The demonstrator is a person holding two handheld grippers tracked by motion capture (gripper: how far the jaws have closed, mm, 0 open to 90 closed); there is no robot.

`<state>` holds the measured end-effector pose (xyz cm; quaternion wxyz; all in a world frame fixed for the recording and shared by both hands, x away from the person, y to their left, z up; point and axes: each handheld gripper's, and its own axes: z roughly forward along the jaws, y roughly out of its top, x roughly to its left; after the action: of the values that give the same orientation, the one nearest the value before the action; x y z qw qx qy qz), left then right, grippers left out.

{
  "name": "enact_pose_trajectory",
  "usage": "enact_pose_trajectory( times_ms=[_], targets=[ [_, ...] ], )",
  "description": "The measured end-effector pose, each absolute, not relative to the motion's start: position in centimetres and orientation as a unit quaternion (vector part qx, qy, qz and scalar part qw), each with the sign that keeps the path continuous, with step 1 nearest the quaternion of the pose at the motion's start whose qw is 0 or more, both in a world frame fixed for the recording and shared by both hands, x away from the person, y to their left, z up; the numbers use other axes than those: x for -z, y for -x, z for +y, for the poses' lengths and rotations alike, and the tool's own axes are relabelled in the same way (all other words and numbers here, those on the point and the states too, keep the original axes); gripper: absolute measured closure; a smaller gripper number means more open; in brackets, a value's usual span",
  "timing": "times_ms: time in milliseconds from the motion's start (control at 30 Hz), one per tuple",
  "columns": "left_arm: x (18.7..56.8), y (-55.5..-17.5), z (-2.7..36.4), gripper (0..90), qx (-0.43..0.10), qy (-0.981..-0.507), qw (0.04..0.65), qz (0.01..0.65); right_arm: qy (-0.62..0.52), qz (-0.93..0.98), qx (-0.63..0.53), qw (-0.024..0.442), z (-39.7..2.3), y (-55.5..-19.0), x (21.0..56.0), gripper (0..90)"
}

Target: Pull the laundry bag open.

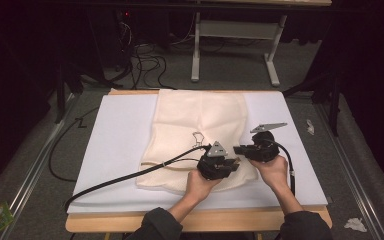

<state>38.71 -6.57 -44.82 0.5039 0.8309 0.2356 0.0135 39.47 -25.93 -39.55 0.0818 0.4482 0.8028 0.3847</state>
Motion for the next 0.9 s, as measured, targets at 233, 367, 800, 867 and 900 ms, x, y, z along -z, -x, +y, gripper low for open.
enact_pose_trajectory(
  times_ms=[233,367,800,867,900],
  targets=[
    [44.78,-38.9,-6.76,86.4,-0.012,-0.836,0.497,0.233,-0.447,0.805,-0.383,0.081,-25.98,-39.45,39.61,88.2],
    [44.61,-38.84,-6.64,87.0,-0.014,-0.838,0.494,0.231,-0.445,0.806,-0.382,0.082,-26.06,-39.43,39.66,88.2],
    [44.36,-38.78,-6.19,87.3,-0.02,-0.847,0.482,0.221,-0.442,0.807,-0.381,0.084,-26.57,-39.18,40.05,88.3],
    [44.25,-38.78,-6.07,87.3,-0.02,-0.849,0.48,0.221,-0.442,0.807,-0.383,0.083,-26.62,-39.13,40.07,88.4],
    [44.25,-38.78,-6.07,87.3,-0.02,-0.849,0.48,0.221,-0.442,0.807,-0.383,0.083,-26.62,-39.13,40.07,88.4]
  ],
)
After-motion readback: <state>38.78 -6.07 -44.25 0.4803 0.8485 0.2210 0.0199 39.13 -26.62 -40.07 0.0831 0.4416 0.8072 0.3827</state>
